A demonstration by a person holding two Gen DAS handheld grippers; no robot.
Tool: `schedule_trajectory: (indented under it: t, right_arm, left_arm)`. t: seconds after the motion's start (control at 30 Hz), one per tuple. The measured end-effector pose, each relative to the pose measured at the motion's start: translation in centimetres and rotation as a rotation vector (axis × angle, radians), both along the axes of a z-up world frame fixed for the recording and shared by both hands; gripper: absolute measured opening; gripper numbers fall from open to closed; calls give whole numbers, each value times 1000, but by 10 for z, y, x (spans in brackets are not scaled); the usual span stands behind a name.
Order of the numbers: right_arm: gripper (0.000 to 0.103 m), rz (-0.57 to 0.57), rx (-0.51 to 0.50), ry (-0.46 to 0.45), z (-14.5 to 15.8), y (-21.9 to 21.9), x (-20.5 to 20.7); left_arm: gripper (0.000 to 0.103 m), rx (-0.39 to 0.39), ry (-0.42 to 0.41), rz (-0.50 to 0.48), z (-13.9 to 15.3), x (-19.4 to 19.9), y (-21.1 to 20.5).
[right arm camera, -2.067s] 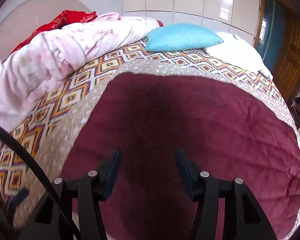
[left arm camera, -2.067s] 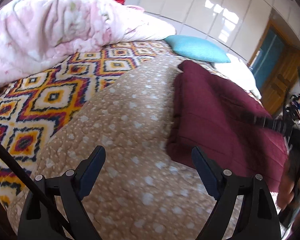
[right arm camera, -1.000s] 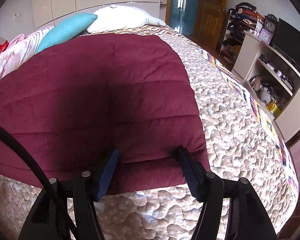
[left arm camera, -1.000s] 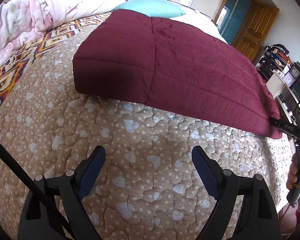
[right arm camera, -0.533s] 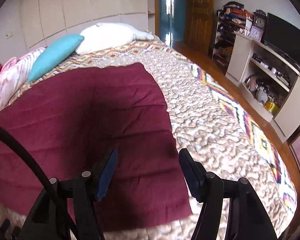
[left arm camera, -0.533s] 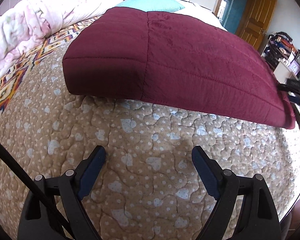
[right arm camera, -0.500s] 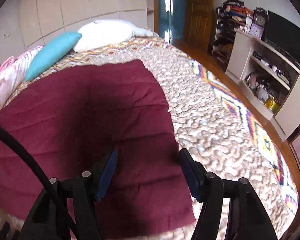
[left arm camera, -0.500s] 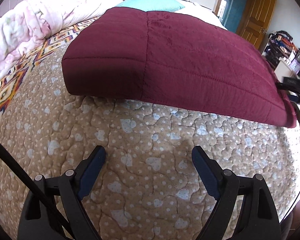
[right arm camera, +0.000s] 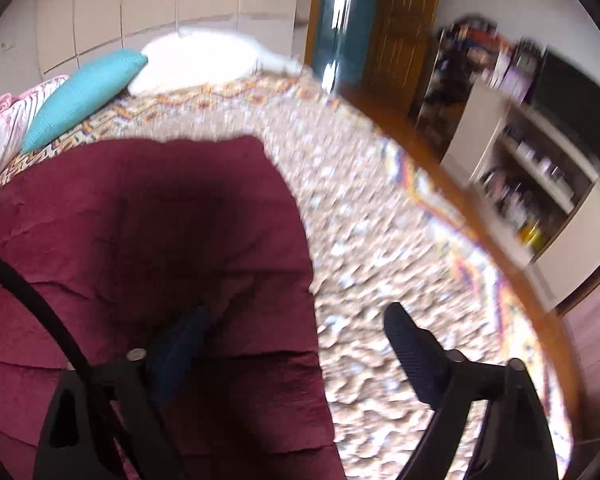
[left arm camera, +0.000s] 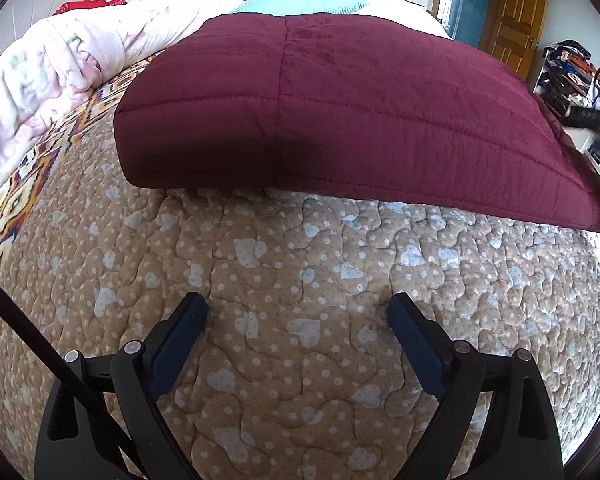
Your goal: Fold large clothes
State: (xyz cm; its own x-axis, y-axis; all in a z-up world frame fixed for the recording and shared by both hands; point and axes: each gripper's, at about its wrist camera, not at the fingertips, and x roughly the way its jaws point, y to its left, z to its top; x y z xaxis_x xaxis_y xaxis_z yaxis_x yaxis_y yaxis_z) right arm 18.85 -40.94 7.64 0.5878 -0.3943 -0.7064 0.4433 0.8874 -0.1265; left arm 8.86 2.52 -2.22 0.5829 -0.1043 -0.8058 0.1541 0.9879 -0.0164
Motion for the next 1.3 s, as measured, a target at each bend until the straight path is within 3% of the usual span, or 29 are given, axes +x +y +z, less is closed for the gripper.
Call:
schedule_trajectory:
  t: [0.07, 0.17, 0.23, 0.33, 0.47, 0.53, 0.67, 0.83, 0.93, 1.07, 1.17, 1.3]
  right_arm:
    - [86, 29, -16, -39, 11, 14, -3]
    - [67, 70, 30, -29, 11, 26, 18]
    - [42, 72, 77, 7, 3, 28, 46]
    - [43, 27, 119, 49, -14, 24, 90]
    - [48, 1, 21, 143, -30, 30, 127]
    - [48, -6, 9, 126, -21, 32, 120]
    - [50, 100, 0, -15, 14, 55, 49]
    - [84, 182, 53, -137, 33, 78, -86]
    - [87, 175, 53, -145, 25, 85, -155]
    - [87, 116, 111, -136, 8, 81, -223]
    - [87, 81, 171, -176, 5, 82, -257]
    - [87, 91, 189, -245, 14, 93, -277]
  left_arm:
    - [93, 8, 0, 1, 0, 1, -2]
    - [93, 10, 0, 3, 0, 3, -2]
    - [94, 9, 1, 1, 0, 3, -2]
    - [96, 8, 10, -2, -1, 6, -2]
    - [96, 23, 16, 4, -1, 8, -6]
    - [96, 24, 16, 6, -1, 8, -7]
    - [97, 3, 15, 10, -1, 9, -4]
    - [97, 7, -27, 30, 1, 2, -1]
    - [96, 41, -125, 83, 12, -14, 2]
    - [96, 46, -301, 149, 58, -56, 10]
    - [96, -9, -433, 175, 102, -98, 19]
    - [97, -25, -601, 135, 155, -152, 18]
